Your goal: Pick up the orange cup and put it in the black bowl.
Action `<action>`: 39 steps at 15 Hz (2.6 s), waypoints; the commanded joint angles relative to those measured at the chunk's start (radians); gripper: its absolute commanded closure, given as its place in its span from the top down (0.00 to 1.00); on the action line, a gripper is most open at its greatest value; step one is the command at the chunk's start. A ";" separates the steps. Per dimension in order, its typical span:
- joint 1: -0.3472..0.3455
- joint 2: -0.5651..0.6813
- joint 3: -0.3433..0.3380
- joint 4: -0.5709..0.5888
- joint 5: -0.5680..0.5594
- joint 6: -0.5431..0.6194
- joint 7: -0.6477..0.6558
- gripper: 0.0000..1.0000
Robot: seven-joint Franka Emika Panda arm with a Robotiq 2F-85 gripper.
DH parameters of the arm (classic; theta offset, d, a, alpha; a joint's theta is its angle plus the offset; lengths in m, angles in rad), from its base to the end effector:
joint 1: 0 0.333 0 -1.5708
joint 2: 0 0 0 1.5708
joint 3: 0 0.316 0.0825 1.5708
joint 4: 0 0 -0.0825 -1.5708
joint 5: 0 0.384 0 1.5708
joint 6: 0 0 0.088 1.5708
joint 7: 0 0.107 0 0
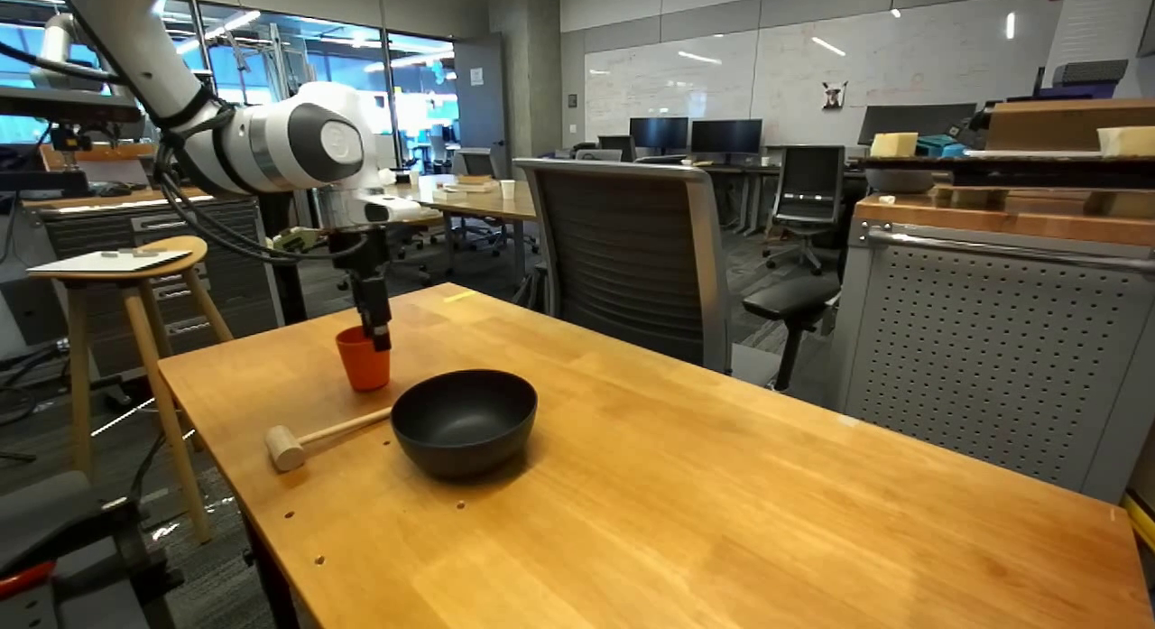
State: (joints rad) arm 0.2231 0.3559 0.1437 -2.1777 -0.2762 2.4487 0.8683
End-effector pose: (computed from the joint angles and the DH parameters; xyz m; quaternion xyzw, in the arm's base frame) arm 0.5165 0.1990 0.2203 0.9872 -0.1435 0.0031 0.0698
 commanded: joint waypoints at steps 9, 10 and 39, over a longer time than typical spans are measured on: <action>0.029 0.032 -0.051 -0.008 0.135 0.071 -0.022 0.14; 0.023 0.026 -0.050 -0.013 0.147 0.069 -0.031 0.05; -0.204 -0.251 -0.179 -0.343 -0.278 0.231 0.420 0.01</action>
State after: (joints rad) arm 0.0433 0.0477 -0.0280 -2.5319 -0.6017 2.5717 1.3449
